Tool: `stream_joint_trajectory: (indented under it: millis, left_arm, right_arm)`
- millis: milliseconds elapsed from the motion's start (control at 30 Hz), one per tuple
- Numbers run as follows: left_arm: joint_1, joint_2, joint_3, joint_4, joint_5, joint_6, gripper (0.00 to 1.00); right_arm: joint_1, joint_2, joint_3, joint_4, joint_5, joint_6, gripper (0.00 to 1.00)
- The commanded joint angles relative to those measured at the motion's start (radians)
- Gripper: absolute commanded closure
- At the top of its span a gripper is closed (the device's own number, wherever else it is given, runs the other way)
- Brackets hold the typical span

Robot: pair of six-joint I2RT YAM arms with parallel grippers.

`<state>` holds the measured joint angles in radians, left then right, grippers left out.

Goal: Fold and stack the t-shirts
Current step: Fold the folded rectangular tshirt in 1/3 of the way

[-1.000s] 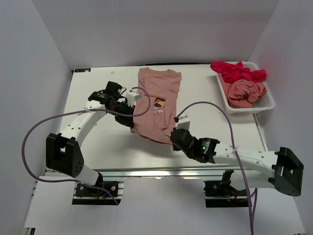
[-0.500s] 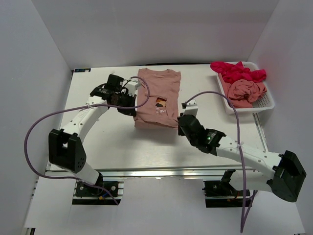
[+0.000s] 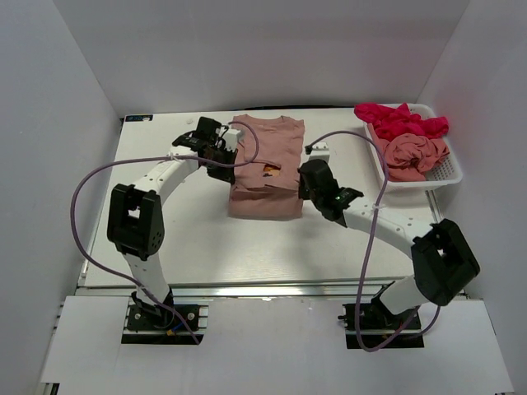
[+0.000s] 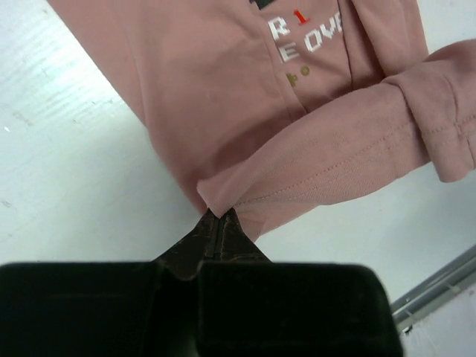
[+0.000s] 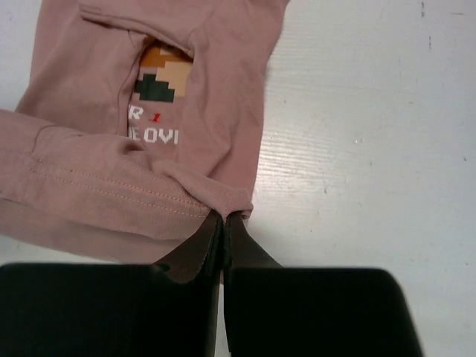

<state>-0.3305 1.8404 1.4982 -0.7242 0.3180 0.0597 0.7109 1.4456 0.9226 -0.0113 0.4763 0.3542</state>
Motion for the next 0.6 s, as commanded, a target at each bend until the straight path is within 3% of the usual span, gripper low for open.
stream_joint_trajectory:
  millis: [0,233,567]
  left_arm:
    - [0.004,-0.01,0.065,0.043,-0.042,-0.004,1.0]
    - [0.011,0.054,0.151,0.035,-0.076,0.006,1.0]
    - [0.048,0.187,0.198,0.114,-0.116,-0.001,1.0]
  right_arm:
    - [-0.045,0.044,0.079,0.077,-0.037,-0.029,1.0]
    - [-0.1,0.231,0.214,0.07,-0.114,-0.027,1.0]
    - [-0.137,0.374,0.349,0.068,-0.134,-0.04,1.0]
